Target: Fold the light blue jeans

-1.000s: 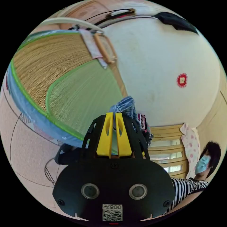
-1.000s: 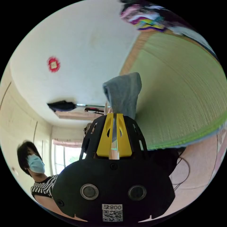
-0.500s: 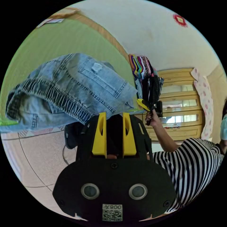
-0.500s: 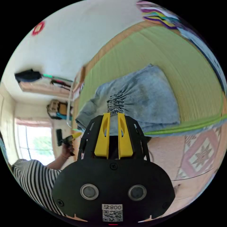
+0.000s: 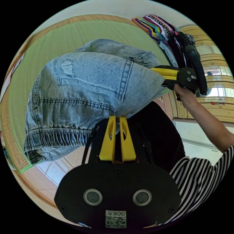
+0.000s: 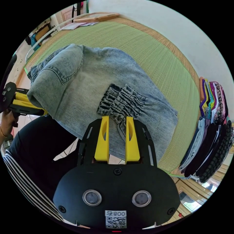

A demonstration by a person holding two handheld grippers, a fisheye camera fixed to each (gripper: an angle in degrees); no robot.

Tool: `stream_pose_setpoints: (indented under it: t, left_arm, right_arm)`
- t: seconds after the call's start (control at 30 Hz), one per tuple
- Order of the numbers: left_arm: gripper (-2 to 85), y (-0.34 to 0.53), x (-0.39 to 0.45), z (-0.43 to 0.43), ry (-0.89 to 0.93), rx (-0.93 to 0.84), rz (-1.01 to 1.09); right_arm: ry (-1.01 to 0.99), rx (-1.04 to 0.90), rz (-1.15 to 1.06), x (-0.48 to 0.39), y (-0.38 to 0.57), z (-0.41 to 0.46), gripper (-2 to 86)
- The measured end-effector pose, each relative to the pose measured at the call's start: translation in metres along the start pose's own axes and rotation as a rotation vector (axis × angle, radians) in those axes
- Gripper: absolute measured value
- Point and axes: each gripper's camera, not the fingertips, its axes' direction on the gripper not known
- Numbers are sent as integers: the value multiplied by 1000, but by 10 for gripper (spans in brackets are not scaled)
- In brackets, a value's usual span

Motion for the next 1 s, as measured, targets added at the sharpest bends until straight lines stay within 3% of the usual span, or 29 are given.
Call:
stream_pose_setpoints:
  t: [0.27,0.4,0.57,0.67,0.87,1.0]
  left_arm:
    - [22,30,9,-40,85,115,-38]
    - [20,53,2,-79,58,206,-70]
    - [20,86,-17,-115,46,297,-177]
    - [19,93,-17,-118,33,286,-195]
    - [19,93,-7,-122,56,274,-208]
    - [19,94,-4,-131,49,265,-221]
  right_arm:
    - [-213,163,202,62,40,-38,35]
    - [-147,278,373,125,87,-76,33]
    - [-132,250,847,243,196,-70,41]
    - [-229,194,1036,267,251,-40,58]
    - [-512,184,1079,242,280,23,79]
    - [-587,195,1082,243,273,41,81]
